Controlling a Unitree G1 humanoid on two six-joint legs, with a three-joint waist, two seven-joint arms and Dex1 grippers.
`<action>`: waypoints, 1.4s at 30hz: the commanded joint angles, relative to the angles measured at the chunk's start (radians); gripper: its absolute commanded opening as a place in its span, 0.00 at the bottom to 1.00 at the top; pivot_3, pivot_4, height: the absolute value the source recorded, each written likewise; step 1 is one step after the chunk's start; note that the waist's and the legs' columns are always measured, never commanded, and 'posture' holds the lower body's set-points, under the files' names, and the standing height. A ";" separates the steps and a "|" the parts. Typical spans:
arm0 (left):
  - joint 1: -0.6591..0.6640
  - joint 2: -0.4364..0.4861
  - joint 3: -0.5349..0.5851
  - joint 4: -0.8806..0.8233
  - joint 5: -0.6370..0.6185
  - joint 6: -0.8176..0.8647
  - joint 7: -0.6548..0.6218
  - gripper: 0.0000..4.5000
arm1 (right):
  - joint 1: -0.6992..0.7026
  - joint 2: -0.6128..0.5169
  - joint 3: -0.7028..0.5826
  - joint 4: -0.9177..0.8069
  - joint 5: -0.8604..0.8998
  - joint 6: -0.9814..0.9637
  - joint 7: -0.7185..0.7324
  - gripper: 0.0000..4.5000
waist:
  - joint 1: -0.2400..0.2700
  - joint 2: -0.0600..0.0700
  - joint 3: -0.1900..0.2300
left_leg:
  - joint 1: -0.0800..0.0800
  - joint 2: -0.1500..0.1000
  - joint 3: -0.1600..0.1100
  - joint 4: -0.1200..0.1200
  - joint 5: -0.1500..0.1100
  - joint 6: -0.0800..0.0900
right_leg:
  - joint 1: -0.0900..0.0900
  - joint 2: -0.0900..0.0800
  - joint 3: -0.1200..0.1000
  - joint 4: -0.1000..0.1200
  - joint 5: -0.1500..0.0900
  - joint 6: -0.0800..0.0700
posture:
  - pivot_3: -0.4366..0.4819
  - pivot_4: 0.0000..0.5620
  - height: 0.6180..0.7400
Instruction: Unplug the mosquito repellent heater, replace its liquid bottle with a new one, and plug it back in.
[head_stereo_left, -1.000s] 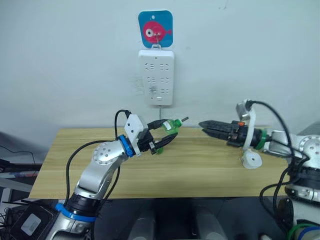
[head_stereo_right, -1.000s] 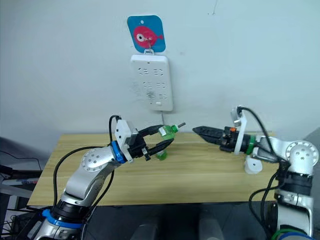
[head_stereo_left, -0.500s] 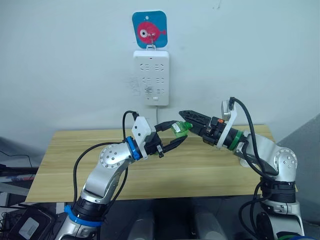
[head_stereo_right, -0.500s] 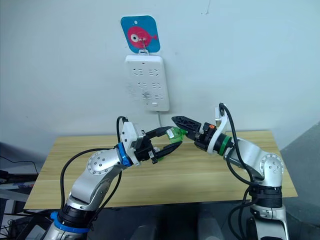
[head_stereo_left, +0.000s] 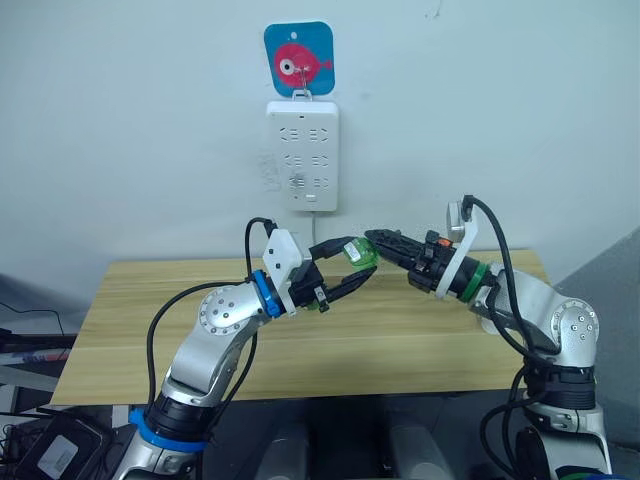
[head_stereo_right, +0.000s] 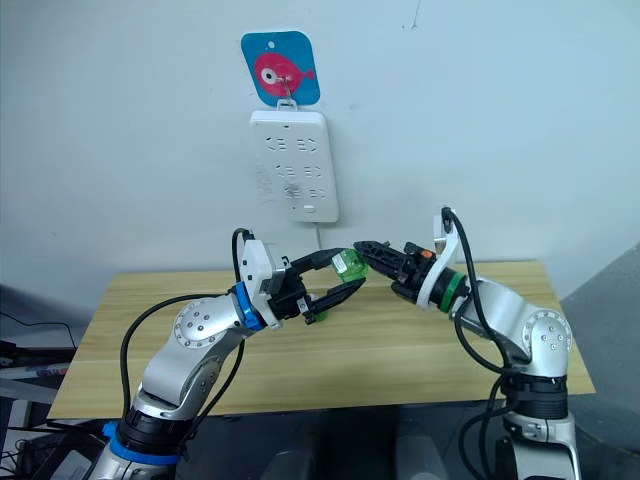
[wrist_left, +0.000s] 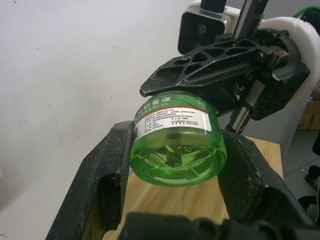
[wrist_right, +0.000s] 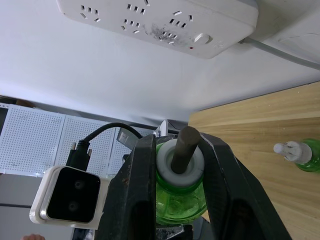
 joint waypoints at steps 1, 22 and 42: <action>-0.002 0.001 0.001 -0.043 0.002 -0.006 -0.006 0.50 | -0.009 0.008 -0.006 -0.024 0.026 0.009 0.007 0.19 | 0.000 0.000 0.000 | 0.000 0.000 0.000 0.000 0.000 0.000 | 0.000 0.000 0.000 0.000 0.000 0.000 | 0.39 0.39 1.00; -0.143 0.133 0.008 -0.051 -0.128 0.320 -0.135 1.00 | 0.090 -0.469 0.457 -0.074 -1.263 -0.511 0.506 0.19 | 0.003 0.000 0.001 | 0.001 -0.001 0.000 0.000 -0.001 0.001 | 0.000 0.004 -0.002 -0.001 -0.001 0.001 | 0.40 0.40 1.00; -0.170 0.189 -0.011 0.021 -0.074 0.279 -0.268 1.00 | 0.104 -0.101 0.312 0.669 -1.819 -1.097 0.612 0.19 | 0.002 0.000 0.005 | 0.003 0.000 0.003 0.000 0.001 -0.002 | 0.000 0.001 0.002 0.000 0.000 0.000 | 0.39 0.43 1.00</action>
